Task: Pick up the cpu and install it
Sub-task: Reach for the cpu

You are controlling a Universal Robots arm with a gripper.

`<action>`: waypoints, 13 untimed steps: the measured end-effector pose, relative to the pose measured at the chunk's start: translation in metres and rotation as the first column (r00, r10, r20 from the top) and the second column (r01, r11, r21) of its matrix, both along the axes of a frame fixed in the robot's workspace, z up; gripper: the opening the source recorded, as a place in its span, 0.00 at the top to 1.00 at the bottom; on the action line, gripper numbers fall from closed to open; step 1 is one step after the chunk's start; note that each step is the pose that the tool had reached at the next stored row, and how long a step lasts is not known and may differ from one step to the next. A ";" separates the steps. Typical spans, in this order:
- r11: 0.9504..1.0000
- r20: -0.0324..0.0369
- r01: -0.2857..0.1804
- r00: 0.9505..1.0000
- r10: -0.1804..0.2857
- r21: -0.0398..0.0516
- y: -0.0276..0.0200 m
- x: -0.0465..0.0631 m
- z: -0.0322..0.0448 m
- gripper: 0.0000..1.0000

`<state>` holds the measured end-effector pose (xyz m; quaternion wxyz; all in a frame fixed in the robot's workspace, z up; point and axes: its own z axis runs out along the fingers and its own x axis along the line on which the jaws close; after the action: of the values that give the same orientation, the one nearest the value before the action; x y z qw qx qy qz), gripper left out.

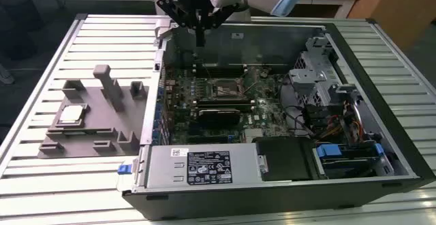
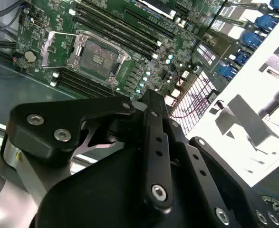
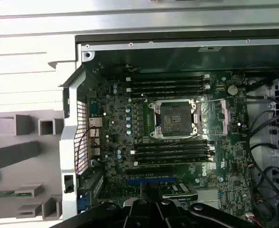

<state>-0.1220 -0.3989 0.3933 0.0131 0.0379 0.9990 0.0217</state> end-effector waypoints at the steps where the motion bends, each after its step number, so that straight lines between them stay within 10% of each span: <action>1: 1.000 0.000 0.000 1.000 0.000 0.000 0.0000 0.000 0.0000 0.89; 13: 1.000 0.000 0.000 1.000 0.000 0.000 0.0000 0.000 0.0000 0.89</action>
<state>-0.1223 -0.3989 0.3933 0.0131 0.0379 0.9990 0.0217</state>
